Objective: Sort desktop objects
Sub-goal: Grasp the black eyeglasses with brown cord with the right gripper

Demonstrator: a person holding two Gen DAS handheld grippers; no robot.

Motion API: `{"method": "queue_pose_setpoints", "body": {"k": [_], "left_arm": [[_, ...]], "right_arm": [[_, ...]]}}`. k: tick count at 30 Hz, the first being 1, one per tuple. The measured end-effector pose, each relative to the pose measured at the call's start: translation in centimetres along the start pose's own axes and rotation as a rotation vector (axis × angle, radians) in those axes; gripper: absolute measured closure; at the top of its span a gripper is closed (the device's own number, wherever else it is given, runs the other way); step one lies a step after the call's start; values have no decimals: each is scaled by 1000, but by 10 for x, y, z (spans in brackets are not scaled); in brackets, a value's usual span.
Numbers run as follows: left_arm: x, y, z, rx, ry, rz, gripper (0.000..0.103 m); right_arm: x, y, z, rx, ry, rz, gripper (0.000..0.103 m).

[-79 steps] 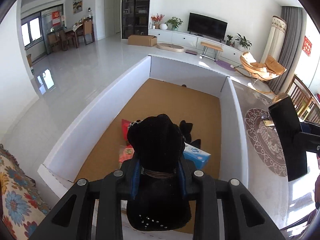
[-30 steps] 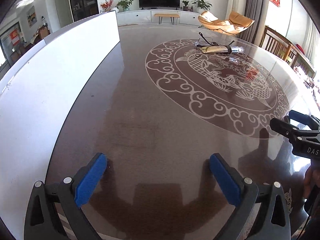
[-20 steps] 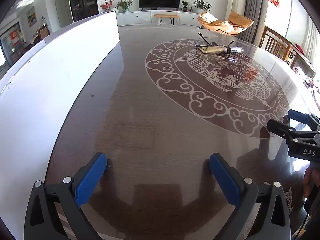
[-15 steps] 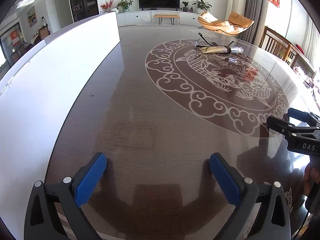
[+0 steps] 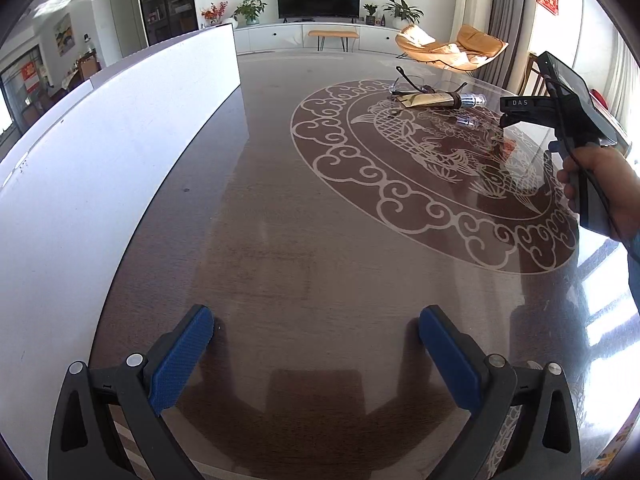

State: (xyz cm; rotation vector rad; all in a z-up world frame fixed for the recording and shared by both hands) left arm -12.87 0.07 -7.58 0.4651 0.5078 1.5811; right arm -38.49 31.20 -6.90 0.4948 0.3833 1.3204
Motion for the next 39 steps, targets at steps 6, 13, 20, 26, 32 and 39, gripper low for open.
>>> {"method": "queue_pose_setpoints", "body": {"k": [6,13,20,26,32,39], "left_arm": [[0,0,0,0,0,0,0],[0,0,0,0,0,0,0],[2,-2,2,0,0,1,0],[2,-2,2,0,0,1,0],[2,-4,3,1,0,1,0],[3,-6,5,1,0,1,0]], "right_arm": [[-34,47,-27,-17,15,21,0],[-175,23,-11,50,305,448,0],[-262,-74,42,62,541,864,0],[-269,-76,44,65,527,803,0],[-315,-75,36,45,524,828,0],[-357,-64,44,79,549,794,73]]}}
Point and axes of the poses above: each gripper's, at about its wrist camera, not at the fingertips, and z roughly against the way its jaws point, x to its right, y to its top, the point moved 10 cm from there along -z, roughly the way its jaws point
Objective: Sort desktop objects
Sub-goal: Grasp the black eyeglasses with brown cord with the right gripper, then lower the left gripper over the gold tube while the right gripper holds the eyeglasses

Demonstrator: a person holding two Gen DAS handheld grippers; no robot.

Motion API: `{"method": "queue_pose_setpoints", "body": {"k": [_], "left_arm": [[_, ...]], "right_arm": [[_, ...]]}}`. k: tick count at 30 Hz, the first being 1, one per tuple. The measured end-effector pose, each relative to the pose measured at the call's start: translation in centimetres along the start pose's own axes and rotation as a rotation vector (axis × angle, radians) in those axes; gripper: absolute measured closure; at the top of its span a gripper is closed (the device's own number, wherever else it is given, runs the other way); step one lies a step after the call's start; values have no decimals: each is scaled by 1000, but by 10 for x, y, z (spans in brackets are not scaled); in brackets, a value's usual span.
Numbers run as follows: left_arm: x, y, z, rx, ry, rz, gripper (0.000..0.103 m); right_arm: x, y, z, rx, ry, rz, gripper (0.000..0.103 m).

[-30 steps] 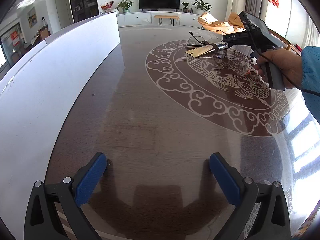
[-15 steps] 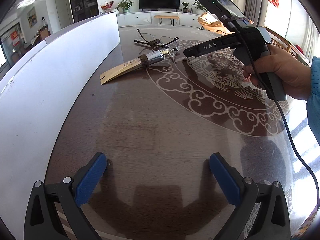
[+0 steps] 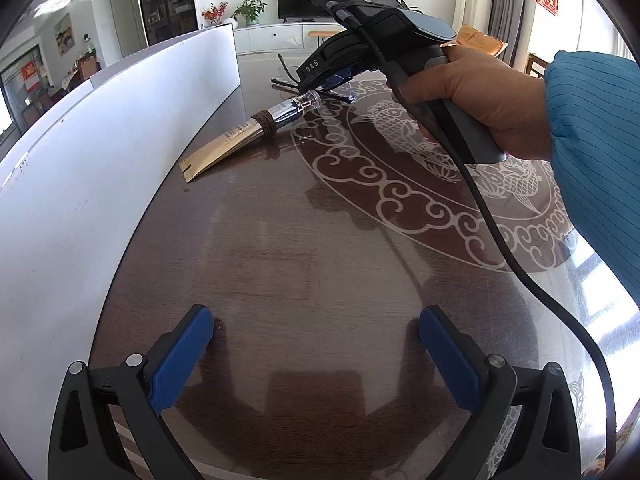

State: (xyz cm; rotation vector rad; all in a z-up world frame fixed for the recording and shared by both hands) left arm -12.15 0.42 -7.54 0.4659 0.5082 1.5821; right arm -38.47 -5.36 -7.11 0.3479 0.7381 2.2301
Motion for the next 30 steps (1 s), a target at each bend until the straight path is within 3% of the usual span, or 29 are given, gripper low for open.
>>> {"method": "queue_pose_setpoints", "body": {"k": [2,6,10,13,16,22,26,30], "left_arm": [[-1,1,0,0,0,0,0],[-1,0,0,0,0,0,0],[-1,0,0,0,0,0,0],[0,-3,2,3,0,-1,0],[0,-5,4,5,-2,-2,0],[0,-6,4,-22,0,5,0],[-3,10,-9,-73,53,82,0],[-8,43,-33,-99,90,140,0]], "right_arm": [[-9,-1,2,-10,7,28,73],[-63,-20,17,-30,110,162,73],[-117,-70,51,-52,201,273,73],[-136,-107,78,-56,241,329,73],[-122,-129,91,-46,205,280,73],[-38,-167,122,-9,12,72,73],[-10,-205,154,32,-32,-60,72],[3,-214,161,35,-41,-133,72]]}}
Point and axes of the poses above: each gripper's, at about its wrist camera, not at the fingertips, and z roughly against the way its jaws point, x to its right, y to its top, the point moved 10 cm from there along -z, roughly the way its jaws point
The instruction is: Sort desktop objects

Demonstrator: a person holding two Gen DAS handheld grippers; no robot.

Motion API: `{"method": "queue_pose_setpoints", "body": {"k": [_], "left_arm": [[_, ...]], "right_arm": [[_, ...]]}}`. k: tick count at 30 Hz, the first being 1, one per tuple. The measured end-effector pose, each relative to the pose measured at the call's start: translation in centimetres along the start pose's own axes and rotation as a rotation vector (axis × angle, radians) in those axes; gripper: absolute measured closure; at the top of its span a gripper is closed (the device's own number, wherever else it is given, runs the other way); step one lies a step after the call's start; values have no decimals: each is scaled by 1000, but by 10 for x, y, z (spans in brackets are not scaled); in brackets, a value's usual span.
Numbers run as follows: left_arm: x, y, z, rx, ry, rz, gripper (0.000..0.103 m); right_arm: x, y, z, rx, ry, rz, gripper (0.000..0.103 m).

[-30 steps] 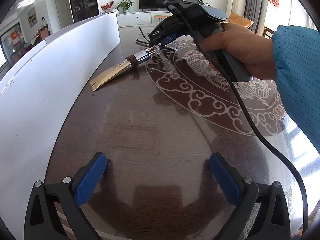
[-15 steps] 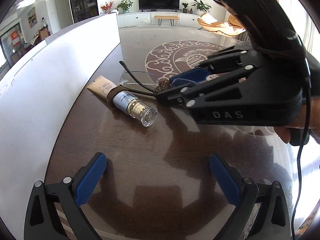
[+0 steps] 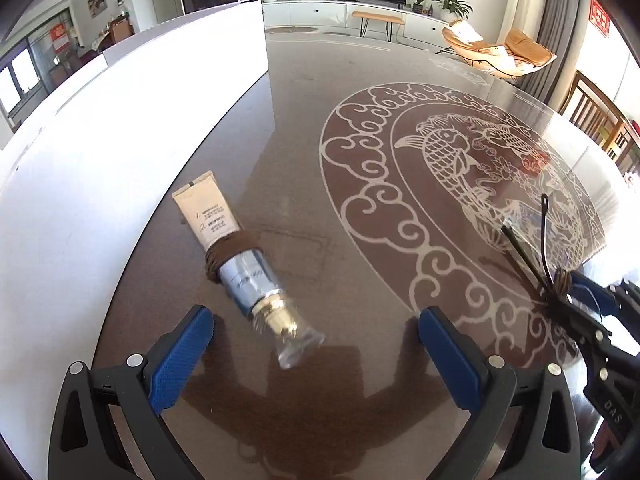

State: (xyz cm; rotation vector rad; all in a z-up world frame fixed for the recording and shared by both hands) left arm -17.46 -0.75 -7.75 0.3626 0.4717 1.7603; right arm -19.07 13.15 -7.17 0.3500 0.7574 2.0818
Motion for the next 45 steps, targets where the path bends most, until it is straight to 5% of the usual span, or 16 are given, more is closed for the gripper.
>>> {"method": "queue_pose_setpoints", "body": {"k": [7,9,12,16,19,22,23,25,26,31,41,45], "left_arm": [[-9,41,-21,55,-15,-31,3],[-5,42,-12,120,-55,-84,42],[3,34,0,148,-128,-170,78],[26,-4,28,140,-282,-256,80],[34,-41,51,132,-362,-291,80],[30,-52,59,134,-365,-270,78],[28,-53,61,134,-373,-273,71],[30,-53,61,125,-337,-295,31],[30,-51,55,112,-279,-305,0],[46,-43,37,77,-226,-371,0],[47,-37,31,69,-222,-350,0],[48,-38,31,71,-220,-349,0]], "right_arm": [[-19,5,-1,-1,-63,42,72],[-18,4,-2,-3,-46,22,72],[-16,4,-2,-2,-41,12,72],[-17,1,0,-2,-51,20,72],[-17,0,0,-2,-52,20,72],[-16,0,1,-2,-51,20,72],[-17,0,1,-2,-50,19,71],[-17,0,2,-2,-48,17,71],[-17,0,3,-2,-48,17,68],[-13,-1,2,-3,-52,-2,63],[-11,-2,3,-4,-56,-8,58],[-7,-2,2,-8,-67,-27,49]]}}
Point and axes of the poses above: each gripper's, at about its wrist camera, not at the fingertips, and z roughly against the way its jaws point, x to its right, y to its top, the point moved 10 cm from there along -z, roughly the way its jaws point
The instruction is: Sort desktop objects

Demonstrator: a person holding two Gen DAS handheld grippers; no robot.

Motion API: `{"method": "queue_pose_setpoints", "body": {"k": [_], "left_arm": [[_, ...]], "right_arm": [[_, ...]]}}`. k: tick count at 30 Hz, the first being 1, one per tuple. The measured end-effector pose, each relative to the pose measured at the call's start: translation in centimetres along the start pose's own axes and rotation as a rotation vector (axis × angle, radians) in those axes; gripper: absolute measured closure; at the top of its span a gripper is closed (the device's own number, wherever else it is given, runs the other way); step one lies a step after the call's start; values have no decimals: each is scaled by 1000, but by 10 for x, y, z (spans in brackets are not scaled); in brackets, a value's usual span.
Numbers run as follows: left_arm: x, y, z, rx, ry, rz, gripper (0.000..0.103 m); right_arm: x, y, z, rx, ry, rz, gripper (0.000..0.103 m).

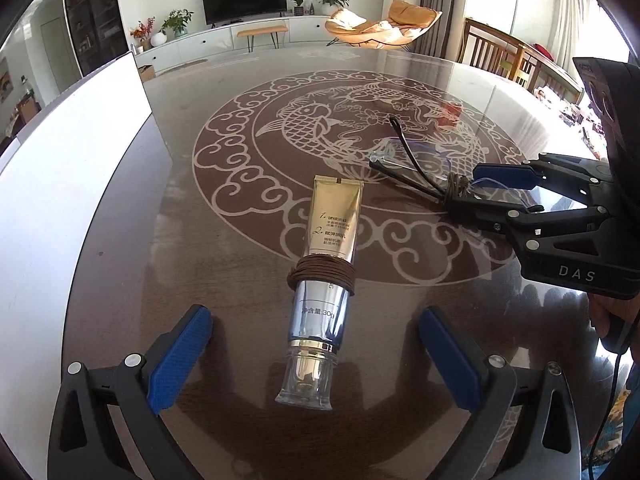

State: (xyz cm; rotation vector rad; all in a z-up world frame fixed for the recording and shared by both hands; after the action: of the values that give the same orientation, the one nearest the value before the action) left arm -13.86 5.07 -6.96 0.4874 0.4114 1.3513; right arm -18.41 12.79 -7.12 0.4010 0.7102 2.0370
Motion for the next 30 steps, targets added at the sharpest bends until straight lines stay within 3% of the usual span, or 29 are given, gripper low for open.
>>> {"method": "queue_pose_setpoints", "body": {"k": [6,10,15,23,30], "left_arm": [[0,0,0,0,0,0,0],[0,0,0,0,-1,-1,0],[0,0,0,0,-1,0,0],[-1,1,0,0,1,0,0],[-1,1,0,0,0,0,0]], "right_arm": [[1,0,0,-3,-3,0,45],[-1,-1,-2,-10,-5,8,33],[0,-1,-3,-15,-8,2,27],[-3,-2,-10,-45,5,5,3],[-5,-2,-12,-51,9,13,0]]}}
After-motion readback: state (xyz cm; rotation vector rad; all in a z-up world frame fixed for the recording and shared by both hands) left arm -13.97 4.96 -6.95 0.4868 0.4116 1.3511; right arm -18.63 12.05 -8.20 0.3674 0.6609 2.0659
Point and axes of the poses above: each gripper's, at about its wrist camera, not at the fingertips, and z roughly against the way its jaws point, x to its right, y to its top, the point moved 10 cm from there along -z, roughly the way its jaws point
